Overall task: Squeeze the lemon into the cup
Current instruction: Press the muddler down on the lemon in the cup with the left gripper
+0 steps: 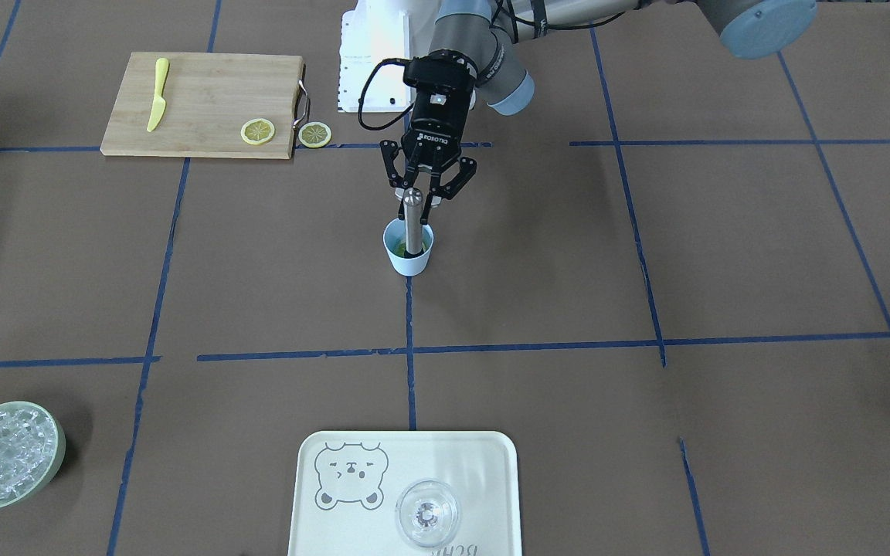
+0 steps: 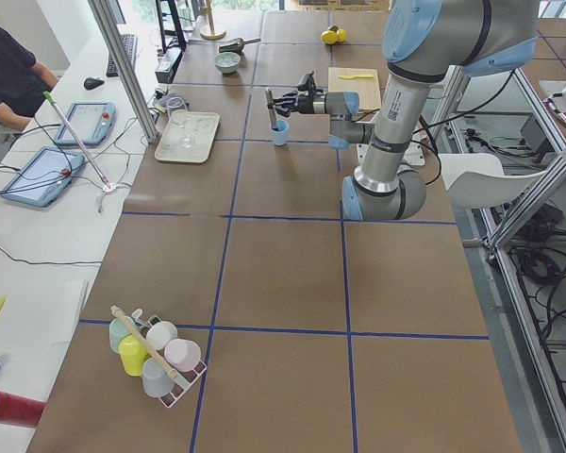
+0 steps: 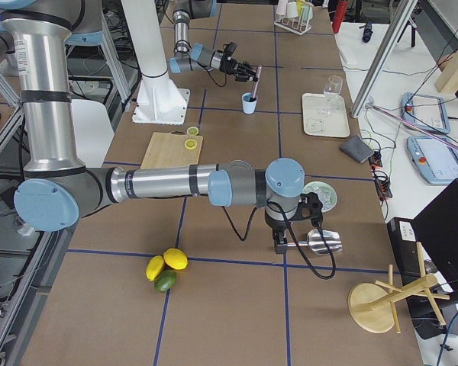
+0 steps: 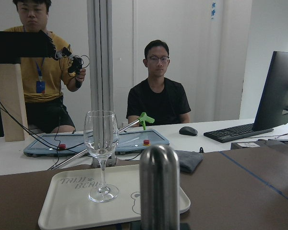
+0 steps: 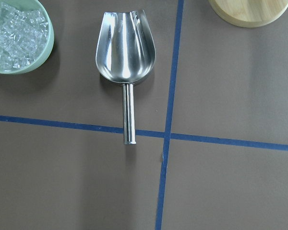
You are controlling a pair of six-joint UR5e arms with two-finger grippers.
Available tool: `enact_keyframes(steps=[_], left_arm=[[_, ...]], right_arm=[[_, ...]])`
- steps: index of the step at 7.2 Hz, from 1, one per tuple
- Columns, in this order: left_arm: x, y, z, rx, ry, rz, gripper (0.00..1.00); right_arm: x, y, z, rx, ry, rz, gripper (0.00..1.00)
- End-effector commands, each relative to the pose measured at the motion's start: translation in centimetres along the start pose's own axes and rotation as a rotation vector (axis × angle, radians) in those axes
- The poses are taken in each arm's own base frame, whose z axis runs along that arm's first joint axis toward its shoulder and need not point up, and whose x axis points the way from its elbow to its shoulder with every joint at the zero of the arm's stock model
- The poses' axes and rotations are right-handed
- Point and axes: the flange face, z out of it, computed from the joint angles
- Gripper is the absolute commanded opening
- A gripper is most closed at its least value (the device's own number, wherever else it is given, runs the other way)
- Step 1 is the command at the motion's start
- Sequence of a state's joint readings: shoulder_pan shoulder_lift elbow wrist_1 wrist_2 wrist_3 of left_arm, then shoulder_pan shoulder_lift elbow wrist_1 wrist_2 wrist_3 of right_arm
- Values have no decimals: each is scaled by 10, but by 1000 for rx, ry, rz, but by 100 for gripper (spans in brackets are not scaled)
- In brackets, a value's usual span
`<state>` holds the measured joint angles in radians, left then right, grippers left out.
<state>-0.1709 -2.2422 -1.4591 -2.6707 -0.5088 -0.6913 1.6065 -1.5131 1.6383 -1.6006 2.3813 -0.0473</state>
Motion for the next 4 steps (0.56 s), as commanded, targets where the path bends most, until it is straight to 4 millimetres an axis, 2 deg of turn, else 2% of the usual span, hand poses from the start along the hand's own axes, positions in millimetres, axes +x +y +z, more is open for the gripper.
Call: enact_keyframes(steps=[1, 4], left_arm=[[4, 0, -1, -8, 12, -2, 0], [4, 6, 0, -14, 10, 6, 0]], right_arm=[[-1, -2, -1, 1, 2, -2, 100], [0, -2, -2, 3, 4, -1, 100]])
